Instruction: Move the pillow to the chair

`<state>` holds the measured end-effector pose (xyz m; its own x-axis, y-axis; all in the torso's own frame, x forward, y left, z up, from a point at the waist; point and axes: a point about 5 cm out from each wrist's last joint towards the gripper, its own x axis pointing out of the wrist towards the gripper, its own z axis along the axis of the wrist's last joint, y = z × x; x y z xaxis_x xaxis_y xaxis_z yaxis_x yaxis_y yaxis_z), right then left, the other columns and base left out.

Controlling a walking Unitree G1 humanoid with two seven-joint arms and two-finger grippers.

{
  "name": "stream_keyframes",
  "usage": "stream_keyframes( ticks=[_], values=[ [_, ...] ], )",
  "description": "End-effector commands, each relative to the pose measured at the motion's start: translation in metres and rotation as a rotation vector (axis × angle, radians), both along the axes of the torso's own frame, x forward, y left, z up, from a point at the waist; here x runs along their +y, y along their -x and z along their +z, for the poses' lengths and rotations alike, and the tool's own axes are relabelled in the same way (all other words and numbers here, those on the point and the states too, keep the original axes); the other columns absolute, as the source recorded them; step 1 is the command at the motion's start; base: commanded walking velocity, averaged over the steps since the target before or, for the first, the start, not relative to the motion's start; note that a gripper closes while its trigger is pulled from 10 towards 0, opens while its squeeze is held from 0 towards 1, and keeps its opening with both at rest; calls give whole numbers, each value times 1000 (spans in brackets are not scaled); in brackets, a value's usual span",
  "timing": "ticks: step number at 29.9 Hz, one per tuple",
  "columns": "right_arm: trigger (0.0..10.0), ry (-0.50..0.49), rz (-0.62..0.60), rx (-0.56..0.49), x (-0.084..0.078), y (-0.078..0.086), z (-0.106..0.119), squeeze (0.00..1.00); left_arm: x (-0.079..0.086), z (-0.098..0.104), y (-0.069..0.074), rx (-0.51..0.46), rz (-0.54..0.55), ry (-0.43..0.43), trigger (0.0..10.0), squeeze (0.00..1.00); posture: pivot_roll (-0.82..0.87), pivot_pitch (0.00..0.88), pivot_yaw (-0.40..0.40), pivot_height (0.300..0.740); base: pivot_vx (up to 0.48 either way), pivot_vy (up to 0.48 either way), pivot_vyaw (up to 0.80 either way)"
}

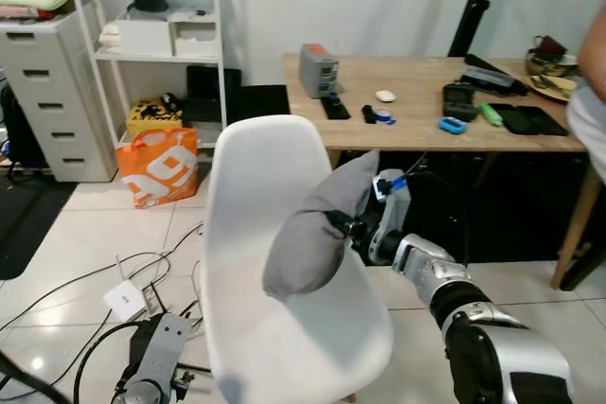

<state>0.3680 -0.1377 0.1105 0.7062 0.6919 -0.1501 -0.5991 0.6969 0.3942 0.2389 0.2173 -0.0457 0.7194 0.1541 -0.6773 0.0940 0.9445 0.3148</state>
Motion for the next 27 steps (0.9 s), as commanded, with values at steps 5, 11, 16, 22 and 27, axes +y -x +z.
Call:
stream_keyframes(
  ticks=[5,11,16,22,27],
  values=[
    [10000,-44,173,-90,20,-1,18,0,-3,-8,11,41,6,12,10000,0,-143,3,-51,740,0,-384,0],
    [10000,-22,178,-109,22,-3,21,0,-4,-10,13,38,13,12,10000,0,-141,7,-51,740,0,0,0],
    [10000,49,139,-163,21,-8,28,0,-5,-9,11,35,14,14,10000,0,-141,11,-50,740,0,0,0],
    [10000,91,254,-139,31,-1,19,0,1,-6,9,32,21,11,10000,0,-137,16,-54,740,0,0,0],
    [10000,97,241,-115,31,0,15,0,2,-6,10,31,21,10,10000,0,-135,18,-50,740,0,0,0]
  ],
)
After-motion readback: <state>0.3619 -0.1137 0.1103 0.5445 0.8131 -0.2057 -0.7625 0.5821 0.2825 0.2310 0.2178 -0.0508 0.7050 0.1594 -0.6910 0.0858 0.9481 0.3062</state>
